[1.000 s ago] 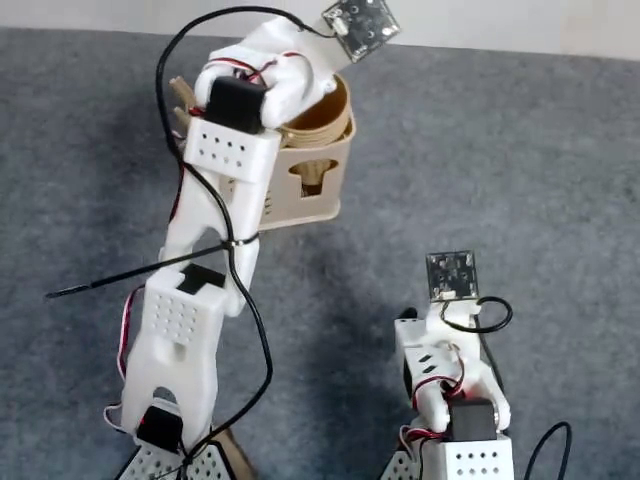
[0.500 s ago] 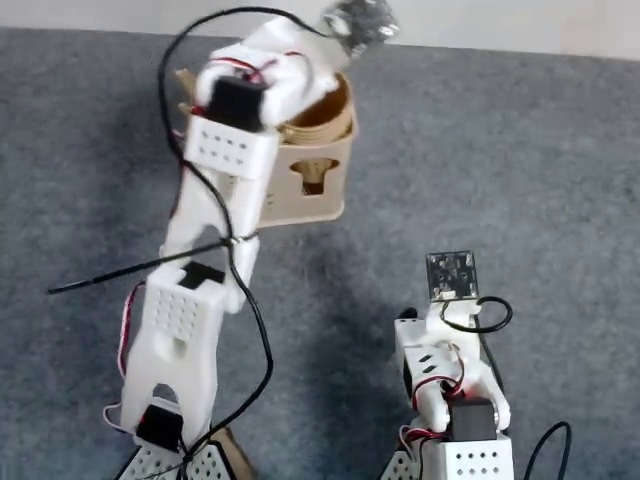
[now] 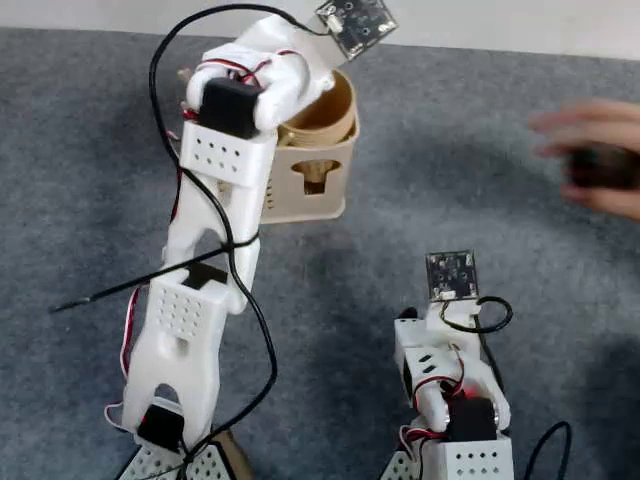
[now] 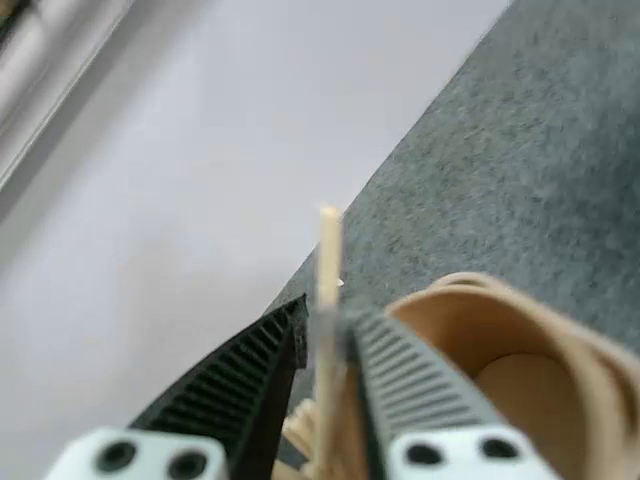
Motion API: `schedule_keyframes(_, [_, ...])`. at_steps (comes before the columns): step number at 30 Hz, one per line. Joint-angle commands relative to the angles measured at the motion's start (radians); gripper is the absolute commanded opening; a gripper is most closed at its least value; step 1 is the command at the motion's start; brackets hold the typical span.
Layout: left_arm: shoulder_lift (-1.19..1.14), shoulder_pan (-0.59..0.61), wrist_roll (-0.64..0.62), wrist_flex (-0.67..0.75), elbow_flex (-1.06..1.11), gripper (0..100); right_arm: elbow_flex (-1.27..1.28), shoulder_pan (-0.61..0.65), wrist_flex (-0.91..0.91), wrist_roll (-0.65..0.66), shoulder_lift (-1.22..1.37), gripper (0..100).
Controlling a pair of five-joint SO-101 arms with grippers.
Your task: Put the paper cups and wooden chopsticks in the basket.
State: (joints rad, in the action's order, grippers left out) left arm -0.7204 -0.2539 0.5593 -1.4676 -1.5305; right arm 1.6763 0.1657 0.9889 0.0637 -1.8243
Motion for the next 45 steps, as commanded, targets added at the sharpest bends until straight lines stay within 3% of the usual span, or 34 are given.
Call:
schedule_keyframes(1, [0.061,-0.008,-0.084,0.008,-0.044,20,0.137,-0.005,0.004,0.000,-0.004,12.1])
schedule_keyframes(8, [0.160,-0.007,-0.089,-0.003,-0.090,20,0.137,-0.005,0.004,0.000,-0.004,12.1])
schedule_keyframes(17, [0.367,0.028,-0.129,-0.302,-0.074,15,0.137,-0.005,0.004,0.000,-0.005,12.1])
schedule_keyframes(20, [0.403,0.120,-0.230,-0.302,0.012,15,0.137,-0.005,0.004,0.000,-0.005,12.1])
schedule_keyframes(24, [0.492,0.242,-0.325,-0.304,0.280,17,0.137,-0.005,0.004,0.000,-0.005,12.1])
schedule_keyframes(32, [0.756,0.357,-0.333,-0.299,0.883,17,0.137,-0.004,0.002,0.000,-0.005,12.1])
schedule_keyframes(39, [0.820,0.328,-0.333,-0.066,0.860,17,0.137,-0.004,0.002,0.000,-0.005,12.1])
schedule_keyframes(45, [0.820,0.266,-0.261,-0.052,0.863,17,0.137,-0.004,0.002,0.000,-0.005,12.1])
